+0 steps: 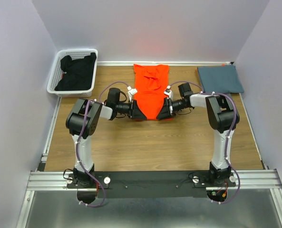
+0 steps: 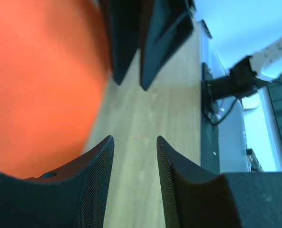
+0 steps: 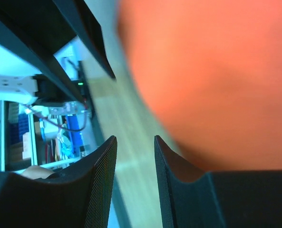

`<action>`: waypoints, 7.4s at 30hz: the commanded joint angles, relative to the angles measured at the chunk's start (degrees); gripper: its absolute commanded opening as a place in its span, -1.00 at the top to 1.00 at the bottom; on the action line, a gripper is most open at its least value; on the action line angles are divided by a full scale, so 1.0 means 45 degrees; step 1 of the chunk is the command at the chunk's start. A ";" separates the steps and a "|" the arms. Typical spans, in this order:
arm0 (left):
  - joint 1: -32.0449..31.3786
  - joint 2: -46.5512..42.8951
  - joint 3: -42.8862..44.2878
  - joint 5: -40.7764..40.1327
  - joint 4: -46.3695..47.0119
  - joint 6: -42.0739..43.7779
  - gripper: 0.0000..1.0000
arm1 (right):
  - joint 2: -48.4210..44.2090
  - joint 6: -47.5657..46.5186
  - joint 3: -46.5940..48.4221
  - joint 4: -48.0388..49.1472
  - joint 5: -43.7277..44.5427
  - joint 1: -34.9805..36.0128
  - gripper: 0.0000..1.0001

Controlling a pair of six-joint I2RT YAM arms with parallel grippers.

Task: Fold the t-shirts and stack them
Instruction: Fold the tshirt

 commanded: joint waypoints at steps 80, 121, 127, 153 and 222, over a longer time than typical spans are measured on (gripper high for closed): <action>-0.1894 -0.2333 0.1579 -0.8492 -1.1722 2.1292 1.00 | -0.3122 -1.3524 -0.2165 -0.2061 1.1268 0.2721 0.99; -0.3477 -1.0500 0.1989 -0.7630 -1.7330 1.8363 1.00 | -0.9629 -1.2096 0.0511 -0.9699 1.0486 0.4850 0.99; -0.2229 -0.7924 0.2981 -0.7577 -1.6274 1.8867 1.00 | -0.7698 -1.3482 0.0979 -0.9035 1.0468 0.3681 0.99; -0.0721 0.0033 0.5566 -0.7359 -1.3716 1.8030 1.00 | 0.0453 -1.3056 0.3993 -0.7355 0.8496 0.0904 0.99; -0.4355 -0.3682 0.3024 -0.6890 -1.2250 1.7015 1.00 | 0.3206 -0.6335 0.3637 -0.6963 0.1034 0.1959 0.56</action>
